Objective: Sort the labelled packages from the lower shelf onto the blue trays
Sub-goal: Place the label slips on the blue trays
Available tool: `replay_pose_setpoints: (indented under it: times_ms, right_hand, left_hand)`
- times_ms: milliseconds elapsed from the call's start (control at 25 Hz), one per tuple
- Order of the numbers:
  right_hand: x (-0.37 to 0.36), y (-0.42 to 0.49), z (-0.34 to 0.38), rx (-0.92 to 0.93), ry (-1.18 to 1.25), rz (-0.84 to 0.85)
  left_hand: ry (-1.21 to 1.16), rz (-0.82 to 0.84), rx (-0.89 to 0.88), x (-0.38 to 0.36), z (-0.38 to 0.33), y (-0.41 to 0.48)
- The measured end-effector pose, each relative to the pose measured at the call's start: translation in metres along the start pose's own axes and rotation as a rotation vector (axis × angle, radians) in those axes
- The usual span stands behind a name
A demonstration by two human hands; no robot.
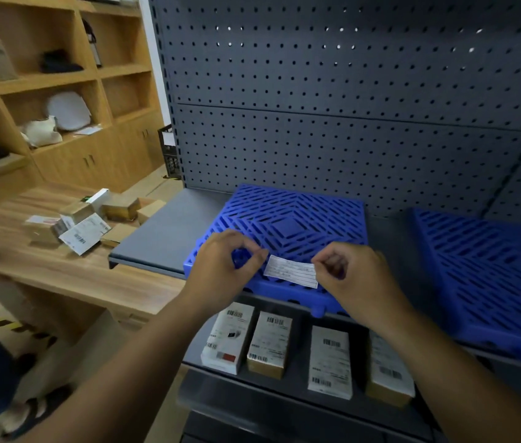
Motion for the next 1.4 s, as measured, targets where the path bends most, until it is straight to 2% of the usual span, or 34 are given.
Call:
replay_pose_setpoints:
  times_ms: [120,320,440,520,720,880,1080,1200,1400]
  right_hand:
    - [-0.003,-0.001,-0.001,-0.009,-0.018,0.010]
    - [0.007,-0.008,0.002,0.006,-0.059,-0.032]
    - [0.030,-0.024,-0.005,-0.002,-0.106,-0.034]
    - [0.065,-0.044,-0.021,-0.037,-0.164,-0.085]
    - [0.180,-0.124,-0.083,-0.203,-0.284,-0.259]
    - [0.267,-0.214,-0.127,-0.305,-0.331,-0.390]
    - [0.390,-0.349,-0.195,-0.476,-0.385,-0.560]
    - [0.461,-0.423,-0.224,-0.554,-0.522,-0.620]
    - [0.572,-0.518,-0.263,-0.679,-0.690,-0.670]
  left_hand:
    - [-0.007,0.015,-0.048,-0.002,-0.007,0.002]
    - [-0.146,0.013,-0.113,-0.003,-0.027,0.007]
    - [-0.199,-0.018,-0.174,-0.015,-0.055,0.021]
    - [-0.233,0.026,-0.247,-0.042,-0.090,0.033]
    - [-0.233,0.254,-0.435,-0.144,-0.206,0.032]
    - [-0.327,0.430,-0.553,-0.236,-0.305,0.010]
    - [-0.348,0.528,-0.703,-0.361,-0.458,-0.035]
    - [-0.405,0.561,-0.783,-0.430,-0.547,-0.066]
    - [-0.461,0.686,-0.775,-0.537,-0.653,-0.101]
Point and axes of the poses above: each hand's wrist, its own y-axis towards the middle knuckle, its own x-axis out of the back of the hand, z = x × y, the point moved 9 cm from there along y, towards the middle knuckle, and after that the axes turned 4 degrees about z, right-handed, at the moved point
